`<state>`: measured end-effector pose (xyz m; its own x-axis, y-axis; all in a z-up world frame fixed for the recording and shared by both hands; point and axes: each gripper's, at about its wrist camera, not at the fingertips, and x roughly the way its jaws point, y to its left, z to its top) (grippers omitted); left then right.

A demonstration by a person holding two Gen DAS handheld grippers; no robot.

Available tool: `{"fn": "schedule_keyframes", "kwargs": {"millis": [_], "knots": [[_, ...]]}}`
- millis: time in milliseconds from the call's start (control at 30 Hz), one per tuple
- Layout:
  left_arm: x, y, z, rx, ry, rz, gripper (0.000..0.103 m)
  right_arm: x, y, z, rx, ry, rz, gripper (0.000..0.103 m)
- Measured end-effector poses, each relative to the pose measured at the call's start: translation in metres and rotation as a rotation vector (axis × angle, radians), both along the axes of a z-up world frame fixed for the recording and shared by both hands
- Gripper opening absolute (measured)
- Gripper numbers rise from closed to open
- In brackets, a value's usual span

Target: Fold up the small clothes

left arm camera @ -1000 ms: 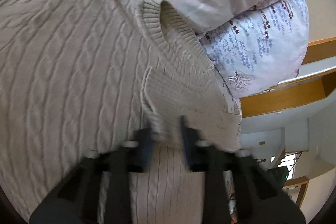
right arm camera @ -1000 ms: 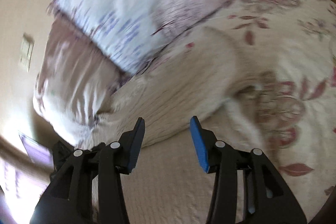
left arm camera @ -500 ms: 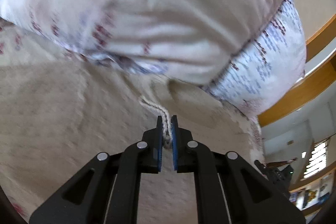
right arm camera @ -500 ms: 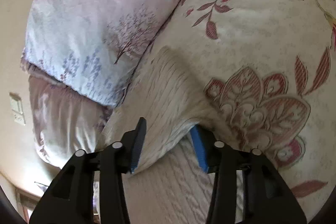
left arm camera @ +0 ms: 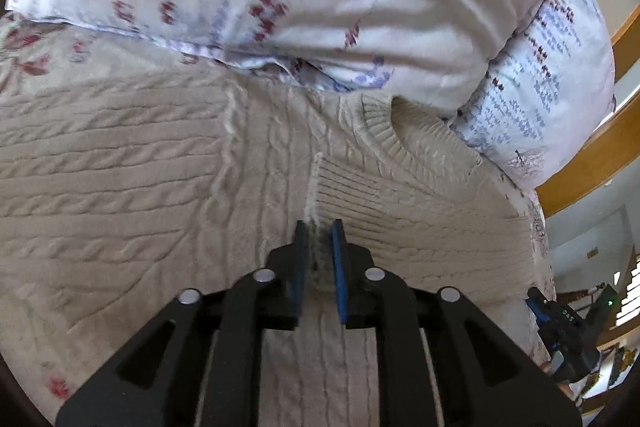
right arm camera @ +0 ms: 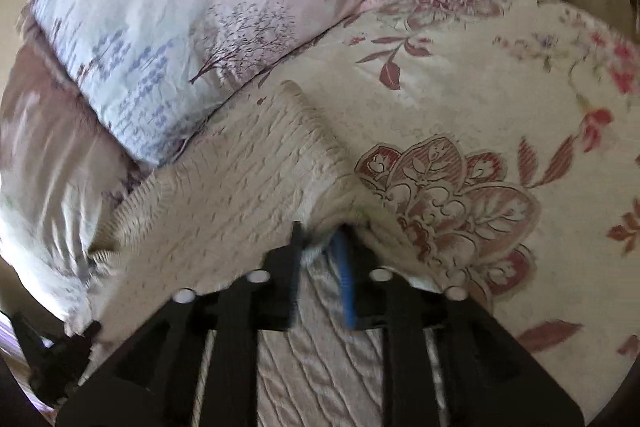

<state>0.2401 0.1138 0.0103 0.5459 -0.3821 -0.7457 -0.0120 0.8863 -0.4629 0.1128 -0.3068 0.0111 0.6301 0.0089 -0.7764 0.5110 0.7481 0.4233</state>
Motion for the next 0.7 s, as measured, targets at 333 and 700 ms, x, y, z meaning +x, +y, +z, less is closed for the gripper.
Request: {"fn": "schedule_keyframes", "kwargs": {"millis": [333, 700], "knots": [[-0.108, 0.139, 0.026, -0.135, -0.110, 0.280, 0.054, -0.019, 0.049, 0.009, 0.034, -0.142, 0.249, 0.062], [-0.146, 0.252, -0.010, -0.295, -0.024, 0.657, 0.044, -0.010, 0.054, -0.001, 0.076, -0.137, 0.311, 0.065]]}}
